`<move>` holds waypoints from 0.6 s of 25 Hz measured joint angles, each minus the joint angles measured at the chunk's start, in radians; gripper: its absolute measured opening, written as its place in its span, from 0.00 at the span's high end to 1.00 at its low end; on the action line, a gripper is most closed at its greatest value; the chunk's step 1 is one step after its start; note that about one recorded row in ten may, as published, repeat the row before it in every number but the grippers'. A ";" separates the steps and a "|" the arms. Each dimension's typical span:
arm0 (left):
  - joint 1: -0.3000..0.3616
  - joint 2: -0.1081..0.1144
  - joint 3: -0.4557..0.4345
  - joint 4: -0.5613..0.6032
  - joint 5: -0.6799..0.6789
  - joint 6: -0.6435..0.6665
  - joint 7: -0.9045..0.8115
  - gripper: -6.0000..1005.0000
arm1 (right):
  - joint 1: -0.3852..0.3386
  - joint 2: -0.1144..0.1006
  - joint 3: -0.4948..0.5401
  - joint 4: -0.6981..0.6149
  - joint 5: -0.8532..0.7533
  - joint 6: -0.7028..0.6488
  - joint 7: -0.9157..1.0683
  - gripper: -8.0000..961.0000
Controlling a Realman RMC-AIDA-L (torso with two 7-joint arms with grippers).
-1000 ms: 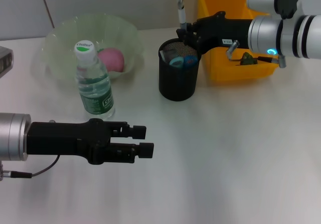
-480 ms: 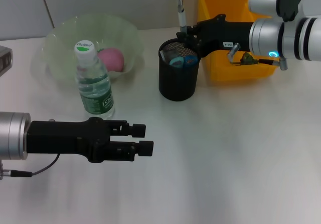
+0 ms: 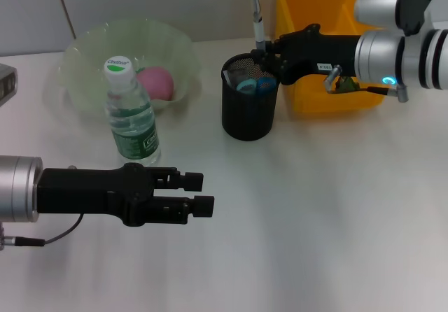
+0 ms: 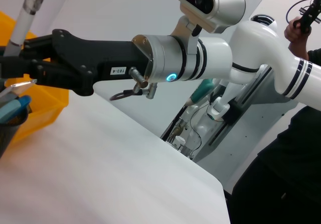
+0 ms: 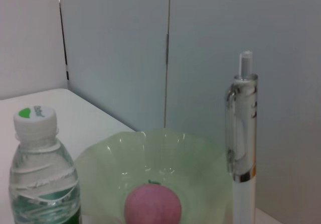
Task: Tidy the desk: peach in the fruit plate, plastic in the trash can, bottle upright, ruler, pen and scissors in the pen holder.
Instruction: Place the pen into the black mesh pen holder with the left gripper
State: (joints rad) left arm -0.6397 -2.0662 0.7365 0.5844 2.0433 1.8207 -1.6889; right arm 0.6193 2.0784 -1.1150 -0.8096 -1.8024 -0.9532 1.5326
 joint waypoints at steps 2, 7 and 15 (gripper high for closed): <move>0.000 0.000 0.001 0.000 0.000 0.000 0.000 0.31 | -0.008 0.000 0.004 -0.008 0.000 -0.008 0.003 0.82; -0.001 0.000 0.002 0.000 0.000 0.001 0.000 0.31 | -0.015 0.000 0.007 -0.015 -0.002 -0.017 0.012 0.81; 0.002 -0.002 0.000 0.000 0.000 0.008 -0.005 0.31 | -0.017 0.000 0.006 -0.017 -0.012 -0.023 0.025 0.80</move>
State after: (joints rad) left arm -0.6380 -2.0678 0.7363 0.5844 2.0432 1.8285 -1.6941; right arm 0.6027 2.0784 -1.1095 -0.8267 -1.8149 -0.9761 1.5578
